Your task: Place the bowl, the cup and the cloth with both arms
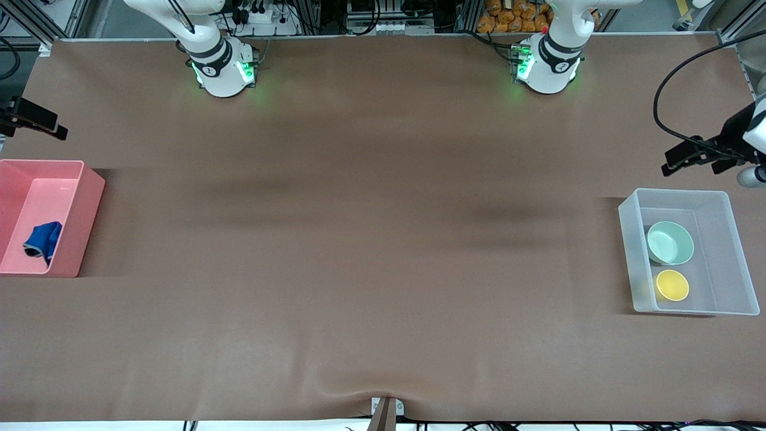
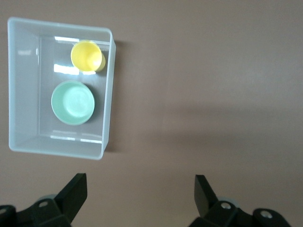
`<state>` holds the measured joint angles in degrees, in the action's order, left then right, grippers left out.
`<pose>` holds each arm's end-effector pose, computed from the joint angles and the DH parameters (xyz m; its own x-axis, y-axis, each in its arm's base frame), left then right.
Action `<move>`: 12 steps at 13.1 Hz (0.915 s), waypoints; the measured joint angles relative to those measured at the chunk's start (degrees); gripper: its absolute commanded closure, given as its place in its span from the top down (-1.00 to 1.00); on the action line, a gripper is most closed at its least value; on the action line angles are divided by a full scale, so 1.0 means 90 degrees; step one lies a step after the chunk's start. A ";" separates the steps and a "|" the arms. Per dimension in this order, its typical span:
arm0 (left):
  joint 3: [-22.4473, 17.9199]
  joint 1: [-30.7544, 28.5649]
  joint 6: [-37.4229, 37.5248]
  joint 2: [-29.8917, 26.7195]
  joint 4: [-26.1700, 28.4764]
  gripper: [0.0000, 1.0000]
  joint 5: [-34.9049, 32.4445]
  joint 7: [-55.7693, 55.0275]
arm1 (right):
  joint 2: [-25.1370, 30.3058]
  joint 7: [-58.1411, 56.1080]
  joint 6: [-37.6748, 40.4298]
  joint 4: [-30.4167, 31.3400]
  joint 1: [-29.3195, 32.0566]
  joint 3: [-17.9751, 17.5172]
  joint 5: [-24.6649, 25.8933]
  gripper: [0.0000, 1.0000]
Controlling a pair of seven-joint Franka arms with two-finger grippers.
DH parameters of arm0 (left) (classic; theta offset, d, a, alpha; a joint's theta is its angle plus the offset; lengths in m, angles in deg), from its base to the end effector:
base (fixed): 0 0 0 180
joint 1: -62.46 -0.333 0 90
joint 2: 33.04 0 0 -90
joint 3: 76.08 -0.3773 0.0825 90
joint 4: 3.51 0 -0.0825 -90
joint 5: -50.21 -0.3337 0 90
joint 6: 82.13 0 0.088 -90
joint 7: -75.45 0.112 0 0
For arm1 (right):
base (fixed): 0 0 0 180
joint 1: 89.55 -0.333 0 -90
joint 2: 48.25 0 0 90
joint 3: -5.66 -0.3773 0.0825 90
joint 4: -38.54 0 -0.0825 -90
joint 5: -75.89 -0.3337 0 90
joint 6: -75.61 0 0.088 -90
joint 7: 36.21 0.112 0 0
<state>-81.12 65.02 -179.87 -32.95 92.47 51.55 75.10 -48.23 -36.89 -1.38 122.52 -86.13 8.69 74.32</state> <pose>0.5145 0.0199 0.6476 0.9982 0.0525 0.0290 0.0518 -0.9984 0.0233 0.4767 -0.0503 0.7057 0.9882 -0.0936 -0.1209 -0.0977 -0.9948 -0.0287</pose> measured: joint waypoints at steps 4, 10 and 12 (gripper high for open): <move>0.0003 0.0019 -0.0008 0.0382 -0.0637 1.00 0.0007 0.0000 | -0.0001 0.0000 -0.0048 0.0039 0.0000 -0.0001 0.0000 1.00; 0.0031 0.0116 0.0006 0.0341 -0.0763 1.00 0.0177 0.0000 | -0.0026 0.0000 -0.0103 0.0204 0.0015 0.0003 0.0000 1.00; 0.0035 0.0154 0.0017 0.0341 -0.0762 1.00 0.0177 -0.0004 | -0.0026 0.0000 -0.0103 0.0205 0.0051 0.0014 0.0001 1.00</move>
<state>-80.81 66.41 -179.72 -29.88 85.61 53.15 75.06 -48.47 -36.89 -2.30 124.36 -85.66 8.81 74.32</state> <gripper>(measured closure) 0.000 0.000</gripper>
